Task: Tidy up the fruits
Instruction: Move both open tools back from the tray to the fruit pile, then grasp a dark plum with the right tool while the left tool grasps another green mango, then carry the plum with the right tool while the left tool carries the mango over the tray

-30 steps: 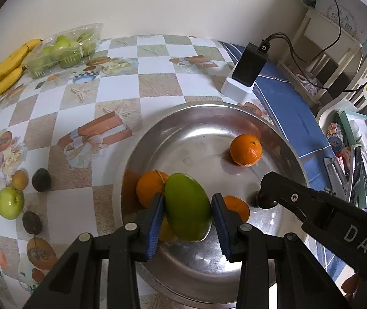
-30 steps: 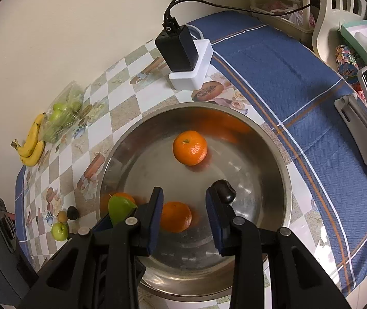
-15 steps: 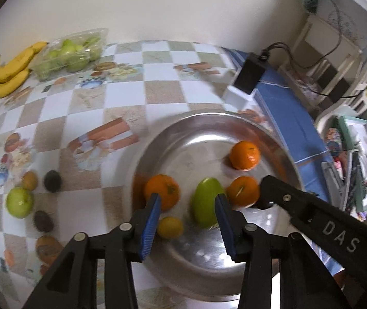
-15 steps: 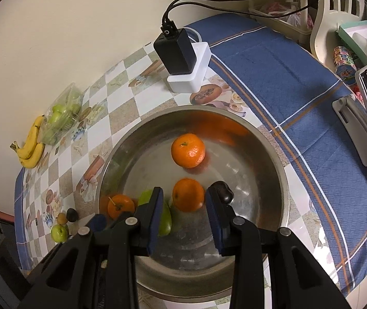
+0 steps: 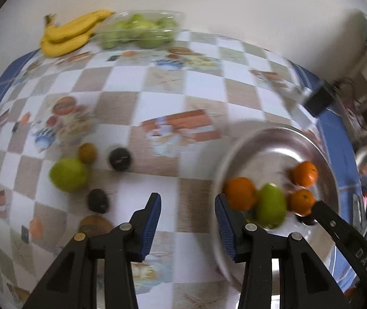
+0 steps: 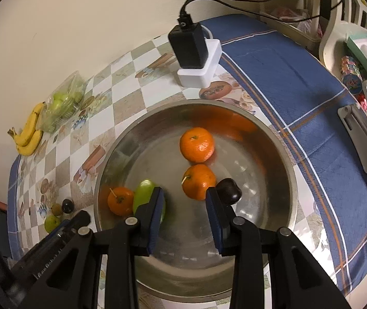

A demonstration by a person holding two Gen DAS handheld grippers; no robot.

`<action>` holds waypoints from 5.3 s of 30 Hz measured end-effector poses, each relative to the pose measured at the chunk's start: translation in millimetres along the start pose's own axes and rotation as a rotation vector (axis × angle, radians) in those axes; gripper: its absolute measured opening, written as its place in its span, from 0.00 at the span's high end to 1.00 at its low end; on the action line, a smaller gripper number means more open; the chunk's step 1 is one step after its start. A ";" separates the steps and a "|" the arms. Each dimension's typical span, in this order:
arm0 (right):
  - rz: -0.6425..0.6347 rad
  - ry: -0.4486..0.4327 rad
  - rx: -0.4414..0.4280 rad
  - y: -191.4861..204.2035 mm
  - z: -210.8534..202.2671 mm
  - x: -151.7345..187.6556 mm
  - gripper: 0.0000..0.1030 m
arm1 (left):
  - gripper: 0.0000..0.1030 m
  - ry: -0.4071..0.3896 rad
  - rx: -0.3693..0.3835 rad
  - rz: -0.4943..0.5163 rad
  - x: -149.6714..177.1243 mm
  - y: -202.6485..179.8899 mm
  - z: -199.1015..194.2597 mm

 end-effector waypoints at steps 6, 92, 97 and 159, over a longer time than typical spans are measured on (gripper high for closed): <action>-0.049 -0.002 -0.001 10.9 2.0 4.4 0.44 | 0.36 -0.007 -0.056 -0.056 -3.1 28.4 -1.9; -0.346 0.171 -0.290 214.3 53.7 105.0 0.53 | 0.17 -0.015 0.006 -0.284 -26.8 174.8 13.0; -0.364 0.184 -0.302 221.0 56.4 111.3 0.61 | 0.19 -0.003 0.021 -0.270 -26.4 169.0 15.7; -0.187 0.089 -0.193 136.6 9.1 32.4 0.76 | 0.44 -0.139 0.039 -0.202 -47.4 124.2 -23.3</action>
Point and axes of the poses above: each gripper's, at about its wrist camera, not at the fingertips, and z roughly the way its jaws point, y to its left, x to its underside, the point moved 7 cm from there along z, roughly the way its jaws point, and after that the axes turned 13 degrees about -y, right-handed, at the moved point
